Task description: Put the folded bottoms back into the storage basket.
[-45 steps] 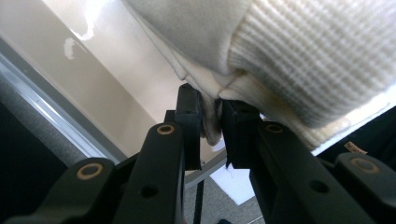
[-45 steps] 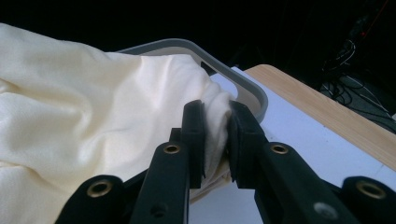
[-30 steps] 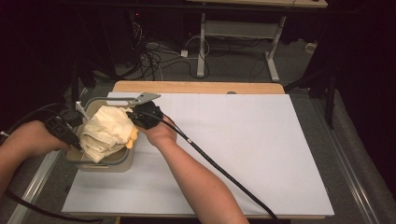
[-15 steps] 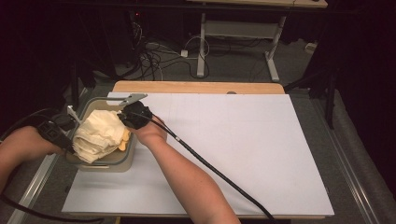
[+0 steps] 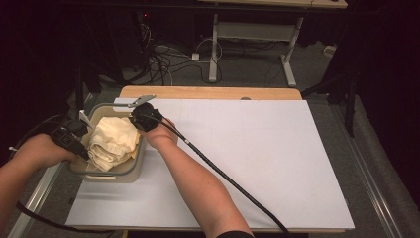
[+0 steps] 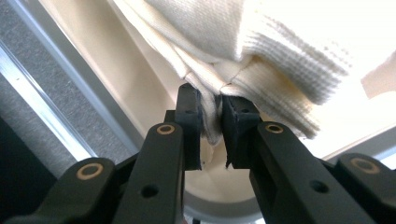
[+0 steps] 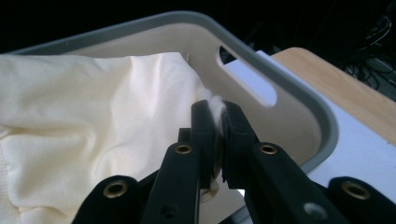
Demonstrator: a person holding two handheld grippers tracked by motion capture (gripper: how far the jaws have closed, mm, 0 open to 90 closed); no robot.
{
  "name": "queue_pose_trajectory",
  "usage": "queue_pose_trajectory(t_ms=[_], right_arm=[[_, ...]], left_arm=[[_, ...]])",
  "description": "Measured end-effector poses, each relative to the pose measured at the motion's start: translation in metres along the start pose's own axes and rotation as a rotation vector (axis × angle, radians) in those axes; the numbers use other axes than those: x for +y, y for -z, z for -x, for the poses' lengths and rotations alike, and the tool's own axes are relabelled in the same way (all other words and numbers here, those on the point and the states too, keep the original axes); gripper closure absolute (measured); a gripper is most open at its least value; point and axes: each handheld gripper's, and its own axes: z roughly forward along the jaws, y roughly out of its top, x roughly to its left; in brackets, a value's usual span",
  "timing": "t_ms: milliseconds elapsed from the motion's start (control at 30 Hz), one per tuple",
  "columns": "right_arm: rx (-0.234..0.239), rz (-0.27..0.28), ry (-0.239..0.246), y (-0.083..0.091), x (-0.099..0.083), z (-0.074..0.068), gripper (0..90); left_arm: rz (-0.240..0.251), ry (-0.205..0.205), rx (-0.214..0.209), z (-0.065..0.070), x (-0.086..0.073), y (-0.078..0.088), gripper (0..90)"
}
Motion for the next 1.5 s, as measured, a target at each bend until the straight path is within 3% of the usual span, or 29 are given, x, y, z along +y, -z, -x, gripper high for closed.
queue_pose_trajectory(t_ms=[133, 200, 300, 400, 567, 633, 833, 933, 1267, 1500], right_arm=[[-0.014, 0.026, -0.010, 0.003, 0.012, 0.007, 86.9], [-0.009, 0.038, -0.028, 0.003, 0.017, 0.012, 85.1], [0.041, 0.021, -0.104, -0.009, 0.009, 0.018, 56.4], [0.033, 0.007, -0.115, -0.009, 0.002, 0.019, 41.7], [0.034, 0.027, -0.086, 0.013, -0.001, 0.020, 25.2], [0.039, 0.033, -0.076, 0.023, -0.002, 0.020, 18.8], [0.030, 0.076, -0.056, 0.056, -0.013, 0.018, 8.4], [0.024, 0.087, -0.055, 0.070, -0.024, 0.017, 0.0], [-0.061, 0.077, -0.076, 0.111, -0.076, 0.027, 0.1], [-0.112, 0.075, -0.104, 0.138, -0.115, 0.038, 0.1]], left_arm=[[0.044, 0.034, -0.027, 0.000, 0.000, 0.010, 76.7], [0.035, 0.050, -0.025, 0.000, 0.000, 0.008, 75.7], [-0.004, 0.084, -0.003, 0.000, -0.001, 0.002, 52.3], [-0.002, 0.071, -0.007, 0.003, -0.002, 0.001, 38.5], [0.012, 0.038, -0.001, 0.013, 0.002, 0.002, 18.9], [0.008, 0.033, 0.000, 0.018, 0.005, 0.003, 16.2], [0.012, 0.010, -0.006, 0.035, 0.014, 0.002, 0.0], [0.001, -0.002, 0.001, 0.042, 0.017, 0.001, 0.0], [-0.041, -0.020, -0.008, 0.064, 0.027, -0.005, 0.0], [-0.046, -0.019, -0.013, 0.074, 0.035, 0.000, 0.0]])
